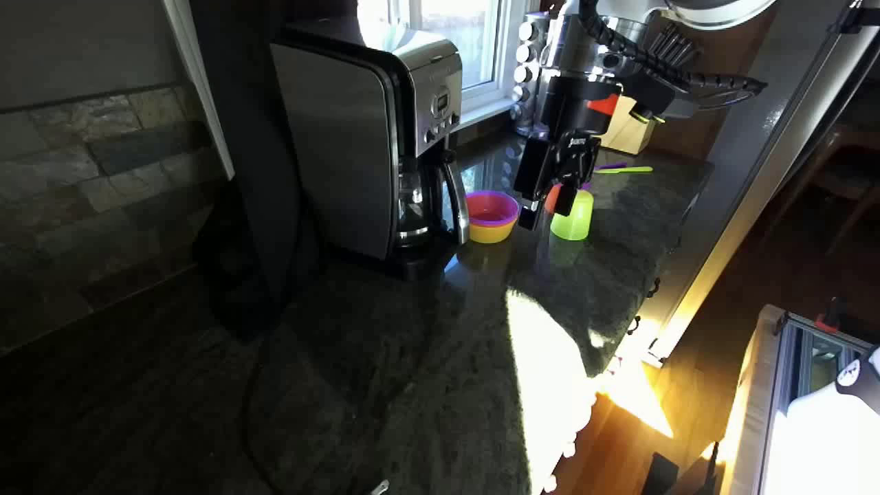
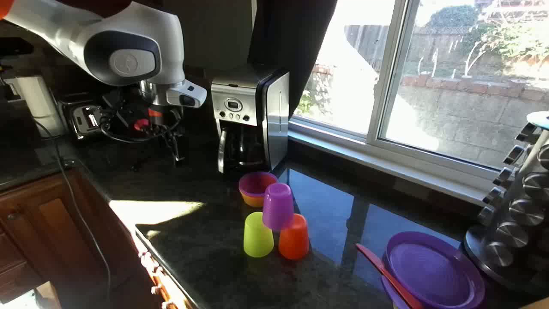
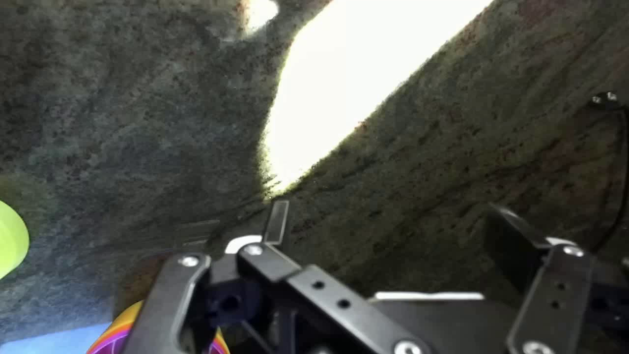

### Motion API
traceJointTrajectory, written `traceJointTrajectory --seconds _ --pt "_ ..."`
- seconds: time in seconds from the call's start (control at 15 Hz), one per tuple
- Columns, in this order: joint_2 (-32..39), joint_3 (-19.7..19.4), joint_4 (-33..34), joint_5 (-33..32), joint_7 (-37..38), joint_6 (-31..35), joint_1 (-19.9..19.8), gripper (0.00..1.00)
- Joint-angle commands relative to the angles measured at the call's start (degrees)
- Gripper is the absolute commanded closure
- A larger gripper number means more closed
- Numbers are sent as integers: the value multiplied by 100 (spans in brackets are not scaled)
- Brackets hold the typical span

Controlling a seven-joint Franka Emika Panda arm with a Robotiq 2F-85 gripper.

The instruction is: Pick up the purple and yellow cup and place on the orange cup

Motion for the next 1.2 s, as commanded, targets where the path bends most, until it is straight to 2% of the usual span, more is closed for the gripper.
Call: traceJointTrajectory --seconds 0.0,0.73,1.13 --pt "-1 36 8 11 -10 -15 -40 0" --pt "-1 36 8 11 -10 -15 -40 0" --pt "-325 30 -174 -673 1296 253 -683 0"
